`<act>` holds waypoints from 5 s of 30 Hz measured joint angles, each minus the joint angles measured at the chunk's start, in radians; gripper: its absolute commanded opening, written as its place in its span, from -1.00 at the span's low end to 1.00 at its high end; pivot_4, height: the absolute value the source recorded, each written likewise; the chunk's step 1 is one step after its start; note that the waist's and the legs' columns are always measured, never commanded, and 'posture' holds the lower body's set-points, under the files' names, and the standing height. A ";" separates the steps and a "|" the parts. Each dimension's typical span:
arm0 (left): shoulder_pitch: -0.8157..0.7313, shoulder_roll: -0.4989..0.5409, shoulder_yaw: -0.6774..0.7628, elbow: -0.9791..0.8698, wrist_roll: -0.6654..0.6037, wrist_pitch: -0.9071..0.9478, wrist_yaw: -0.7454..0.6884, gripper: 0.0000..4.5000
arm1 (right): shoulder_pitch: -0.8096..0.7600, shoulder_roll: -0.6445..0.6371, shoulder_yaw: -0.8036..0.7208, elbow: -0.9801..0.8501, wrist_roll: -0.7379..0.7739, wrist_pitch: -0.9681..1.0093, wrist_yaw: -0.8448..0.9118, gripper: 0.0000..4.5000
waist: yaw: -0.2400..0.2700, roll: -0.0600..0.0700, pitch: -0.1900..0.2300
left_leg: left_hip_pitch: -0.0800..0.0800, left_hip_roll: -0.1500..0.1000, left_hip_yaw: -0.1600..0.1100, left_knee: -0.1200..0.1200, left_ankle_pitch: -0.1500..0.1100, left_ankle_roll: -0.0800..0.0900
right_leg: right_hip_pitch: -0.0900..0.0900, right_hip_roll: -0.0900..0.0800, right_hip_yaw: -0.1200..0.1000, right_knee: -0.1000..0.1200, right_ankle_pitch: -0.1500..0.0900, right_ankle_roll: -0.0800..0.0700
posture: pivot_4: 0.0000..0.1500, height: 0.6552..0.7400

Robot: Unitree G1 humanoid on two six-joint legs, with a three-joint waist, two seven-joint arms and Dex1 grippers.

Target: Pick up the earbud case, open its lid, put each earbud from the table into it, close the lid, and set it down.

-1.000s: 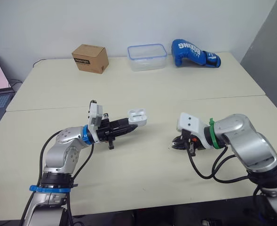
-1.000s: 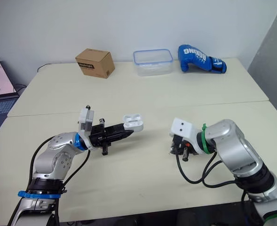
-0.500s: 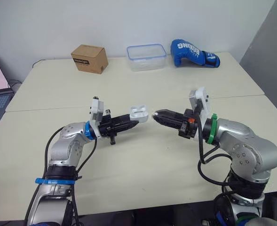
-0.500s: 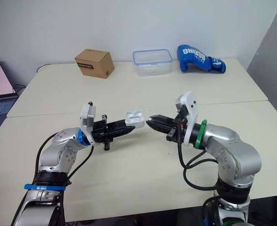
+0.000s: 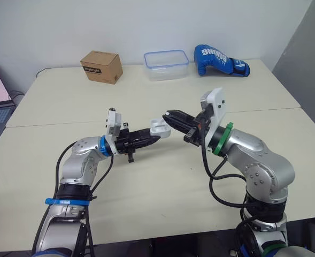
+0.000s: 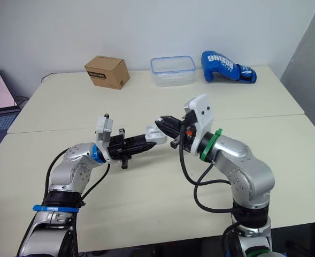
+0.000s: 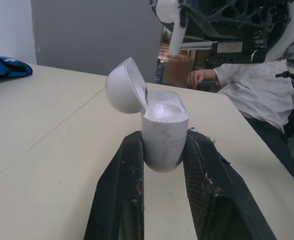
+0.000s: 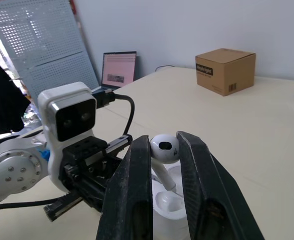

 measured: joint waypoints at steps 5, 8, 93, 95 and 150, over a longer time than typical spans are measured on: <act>-0.013 0.000 0.000 0.011 0.008 -0.009 -0.011 -0.68 | 0.034 0.050 0.033 0.031 -0.001 -0.090 -0.058 -0.83 | 0.000 0.000 0.000 | 0.000 0.000 0.000 0.000 0.000 0.000 | 0.000 0.000 0.000 0.000 0.000 0.000 | 1.00 0.78; -0.021 0.000 0.000 0.031 0.011 -0.024 -0.010 -0.68 | 0.053 0.089 0.043 0.056 0.010 -0.129 -0.086 -0.83 | -0.001 0.000 0.000 | 0.000 0.000 0.000 0.000 0.000 0.000 | 0.000 0.000 0.000 0.000 0.000 0.000 | 1.00 0.78; -0.051 -0.020 0.040 0.001 -0.020 0.039 0.010 -0.68 | -0.227 -0.705 -0.026 0.128 0.447 0.050 0.235 0.89 | -0.004 0.000 0.000 | 0.000 0.000 0.000 0.000 0.000 0.001 | 0.003 0.001 -0.001 -0.003 0.000 0.000 | 1.00 0.78; -0.042 -0.020 0.039 0.000 -0.020 0.040 0.004 -0.68 | -0.275 -0.815 0.095 0.225 0.340 0.027 0.319 0.89 | -0.006 0.000 0.000 | 0.000 0.001 0.002 0.000 0.000 0.001 | 0.002 0.001 0.000 -0.002 0.000 0.000 | 1.00 0.78; 0.068 -0.020 0.039 -0.125 -0.035 0.045 0.055 -0.68 | -0.480 -0.599 0.720 0.806 -0.473 -0.051 0.682 -0.26 | 0.001 0.000 0.001 | -0.001 0.000 0.002 0.000 0.000 0.000 | -0.001 -0.001 0.000 -0.002 0.000 0.000 | 1.00 0.78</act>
